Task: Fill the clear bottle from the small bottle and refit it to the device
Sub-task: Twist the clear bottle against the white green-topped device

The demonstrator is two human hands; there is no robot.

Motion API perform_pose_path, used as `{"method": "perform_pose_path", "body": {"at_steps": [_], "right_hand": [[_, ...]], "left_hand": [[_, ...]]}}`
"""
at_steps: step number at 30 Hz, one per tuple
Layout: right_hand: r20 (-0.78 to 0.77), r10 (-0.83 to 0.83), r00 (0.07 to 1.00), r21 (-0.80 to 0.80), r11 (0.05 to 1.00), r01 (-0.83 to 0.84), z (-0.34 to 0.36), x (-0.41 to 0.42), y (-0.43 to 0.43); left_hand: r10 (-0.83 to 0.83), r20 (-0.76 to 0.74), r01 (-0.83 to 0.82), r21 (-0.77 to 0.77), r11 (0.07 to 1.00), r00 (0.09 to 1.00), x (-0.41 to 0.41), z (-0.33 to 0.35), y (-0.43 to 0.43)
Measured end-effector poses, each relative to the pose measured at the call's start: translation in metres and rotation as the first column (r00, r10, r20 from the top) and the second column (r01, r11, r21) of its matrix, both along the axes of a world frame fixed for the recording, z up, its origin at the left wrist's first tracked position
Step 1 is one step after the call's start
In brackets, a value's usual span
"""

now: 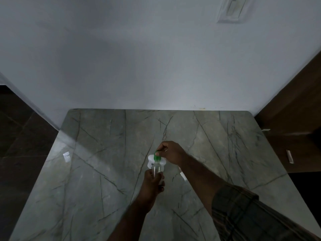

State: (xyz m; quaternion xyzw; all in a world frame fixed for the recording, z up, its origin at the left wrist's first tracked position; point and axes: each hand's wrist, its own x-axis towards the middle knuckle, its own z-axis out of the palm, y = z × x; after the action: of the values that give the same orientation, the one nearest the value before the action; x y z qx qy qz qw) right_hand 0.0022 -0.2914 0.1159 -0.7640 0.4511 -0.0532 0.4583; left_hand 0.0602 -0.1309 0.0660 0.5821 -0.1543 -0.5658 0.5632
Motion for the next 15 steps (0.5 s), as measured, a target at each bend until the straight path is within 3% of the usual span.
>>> {"method": "perform_pose_path", "body": {"at_steps": [8,15], "right_hand": [[-0.062,0.044,0.997,-0.031,0.998,-0.046,-0.003,0.001,0.000],[-0.065,0.085,0.994,-0.062,0.994,-0.089,-0.004,0.000,-0.002]], "left_hand": [[0.008,0.204,-0.025,0.081,0.996,0.979,-0.003,-0.016,0.002],[0.103,0.196,-0.114,0.043,0.993,0.975,0.000,-0.017,0.001]]}}
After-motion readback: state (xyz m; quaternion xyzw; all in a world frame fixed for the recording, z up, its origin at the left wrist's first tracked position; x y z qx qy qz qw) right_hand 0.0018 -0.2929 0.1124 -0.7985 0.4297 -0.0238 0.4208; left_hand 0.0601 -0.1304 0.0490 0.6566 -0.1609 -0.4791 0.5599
